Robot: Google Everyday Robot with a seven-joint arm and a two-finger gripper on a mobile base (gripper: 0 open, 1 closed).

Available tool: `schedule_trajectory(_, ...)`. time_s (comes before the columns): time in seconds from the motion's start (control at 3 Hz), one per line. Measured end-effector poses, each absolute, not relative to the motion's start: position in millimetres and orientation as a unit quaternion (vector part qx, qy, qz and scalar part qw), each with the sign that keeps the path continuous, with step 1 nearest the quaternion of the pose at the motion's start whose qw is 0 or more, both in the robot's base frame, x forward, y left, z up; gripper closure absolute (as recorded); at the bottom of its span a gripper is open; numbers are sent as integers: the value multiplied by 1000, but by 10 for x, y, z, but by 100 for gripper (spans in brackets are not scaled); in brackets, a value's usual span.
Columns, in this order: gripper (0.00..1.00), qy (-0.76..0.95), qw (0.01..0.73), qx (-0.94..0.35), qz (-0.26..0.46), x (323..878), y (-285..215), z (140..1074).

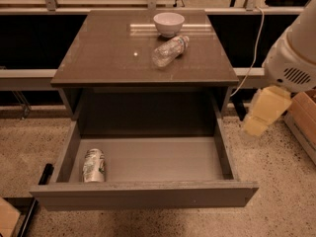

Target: Pick 7up can from top drawer and place on counter

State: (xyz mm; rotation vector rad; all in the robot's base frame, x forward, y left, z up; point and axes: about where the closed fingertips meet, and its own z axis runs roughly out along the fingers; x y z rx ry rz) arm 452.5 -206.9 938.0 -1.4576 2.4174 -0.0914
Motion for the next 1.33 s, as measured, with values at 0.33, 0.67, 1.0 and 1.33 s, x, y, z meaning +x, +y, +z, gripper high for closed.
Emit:
schedule_trajectory(0.33,0,877,145,-455,-44,4632,-1977,9075)
schedule_trajectory(0.67,0,895,147,-419,-40,4617,-1991,9089)
schedule_trajectory(1.0,0,907,127,-398,-44,4638,-2032,9026)
schedule_trajectory(1.33,0,926,108,-360,-38,4820,-1884,8802)
